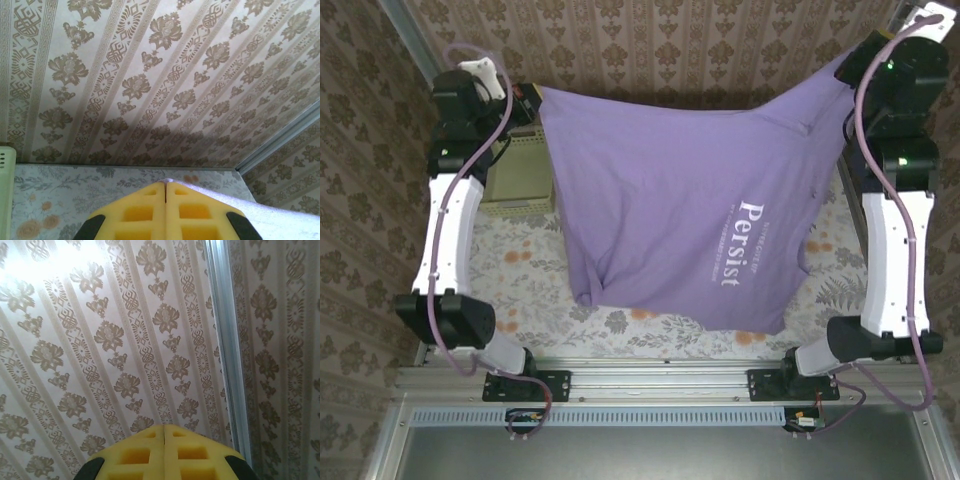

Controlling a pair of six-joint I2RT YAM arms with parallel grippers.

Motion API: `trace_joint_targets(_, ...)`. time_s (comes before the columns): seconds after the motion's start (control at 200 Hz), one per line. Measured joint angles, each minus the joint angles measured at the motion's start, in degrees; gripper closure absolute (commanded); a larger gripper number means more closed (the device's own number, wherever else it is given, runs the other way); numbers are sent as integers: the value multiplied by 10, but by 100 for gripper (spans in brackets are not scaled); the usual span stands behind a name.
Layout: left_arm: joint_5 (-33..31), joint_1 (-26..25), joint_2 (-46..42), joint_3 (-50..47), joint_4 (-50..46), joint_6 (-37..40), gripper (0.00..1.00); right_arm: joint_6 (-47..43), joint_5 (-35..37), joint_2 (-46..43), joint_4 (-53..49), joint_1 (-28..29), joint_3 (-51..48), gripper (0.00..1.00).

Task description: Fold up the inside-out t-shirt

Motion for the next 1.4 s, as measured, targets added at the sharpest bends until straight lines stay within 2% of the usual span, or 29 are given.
trace_joint_targets(0.21, 30, 26, 111, 158, 10, -23, 100, 50, -20, 107, 1, -27, 125, 100)
trace_joint_targets(0.4, 49, 46, 162, 299, 31, -37, 100, 97, -50, 159, 5, -52, 265, 100)
trace_joint_targets(0.535, 66, 63, 160, 344, 75, -48, 100, 110, -75, 153, 29, -58, 298, 100)
trace_joint_targets(0.635, 87, 69, 143, 327, 102, -49, 100, 110, -93, 142, 32, -60, 297, 100)
trace_joint_targets(0.705, 109, 69, 109, 261, 125, -50, 100, 110, -107, 123, 31, -62, 267, 100)
trace_joint_targets(0.805, 129, 64, 44, 118, 148, -43, 100, 110, -141, 67, 34, -64, 153, 100)
trace_joint_targets(1.05, 150, 19, -123, -292, 198, -15, 100, 152, -226, -160, 49, -65, -335, 100)
trace_joint_targets(1.15, 130, -22, -188, -446, 215, -15, 100, 180, -239, -243, 28, -67, -504, 100)
trace_joint_targets(1.25, 92, -58, -256, -581, 222, -22, 100, 202, -240, -311, -8, -71, -630, 100)
trace_joint_targets(1.4, 27, -62, -364, -739, 184, -35, 100, 229, -236, -406, -72, -103, -761, 100)
